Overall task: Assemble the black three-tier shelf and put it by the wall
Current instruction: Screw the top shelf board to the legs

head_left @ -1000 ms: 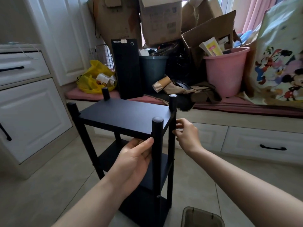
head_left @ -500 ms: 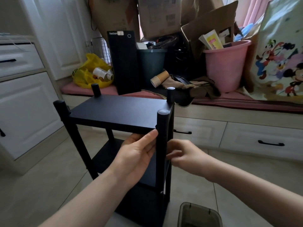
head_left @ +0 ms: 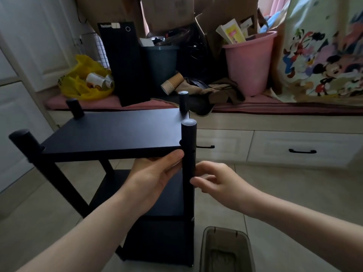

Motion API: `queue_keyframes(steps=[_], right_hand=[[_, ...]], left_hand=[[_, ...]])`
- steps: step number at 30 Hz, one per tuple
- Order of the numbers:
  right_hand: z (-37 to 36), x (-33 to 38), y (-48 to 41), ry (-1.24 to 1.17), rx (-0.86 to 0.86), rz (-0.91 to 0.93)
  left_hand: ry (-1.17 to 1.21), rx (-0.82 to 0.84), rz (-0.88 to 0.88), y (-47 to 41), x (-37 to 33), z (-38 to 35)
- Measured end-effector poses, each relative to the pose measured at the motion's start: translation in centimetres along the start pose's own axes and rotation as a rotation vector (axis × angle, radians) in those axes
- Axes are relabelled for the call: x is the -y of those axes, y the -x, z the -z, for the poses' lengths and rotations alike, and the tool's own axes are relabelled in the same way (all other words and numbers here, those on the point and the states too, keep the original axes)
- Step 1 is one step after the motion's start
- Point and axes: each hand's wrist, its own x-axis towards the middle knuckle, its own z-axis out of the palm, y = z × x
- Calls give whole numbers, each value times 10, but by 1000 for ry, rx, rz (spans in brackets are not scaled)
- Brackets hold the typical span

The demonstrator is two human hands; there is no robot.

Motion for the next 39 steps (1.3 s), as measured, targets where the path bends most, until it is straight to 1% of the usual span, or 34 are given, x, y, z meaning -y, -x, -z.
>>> queue_keyframes(steps=[6,9,12,15,18,20,22,26,30,34,37,39], right_hand=[[4,-3,9,-33,0,-25],[10,-18,20,31,16,-61],[10,-51,31,203,128,-225],[0,-93,38,402,311,-407],[-24,-137,45,512,463,-564],[-45,-169,50,567,501,-650],[-68,-196,57,555,499,-719],[-117,-235,72,460,579,-802],[-144,-250,82,427,582,-831],[-147,-265,82,458,566,-824],[-142,-275,77,474,516,-833],[-140,-282,71,470,454,-821]], left_hand=[[-22,2,-9,1,0,-1],[-14,3,-6,1,-1,-2],[-14,14,-4,3,-1,-3],[-24,-1,9,3,0,-2],[-40,-3,12,3,2,-1],[-55,0,12,4,2,0],[-66,0,11,4,2,2],[-97,7,29,5,1,2],[-100,23,38,7,2,4],[-93,32,38,7,3,4],[-92,34,27,7,4,3],[-98,38,21,7,4,3]])
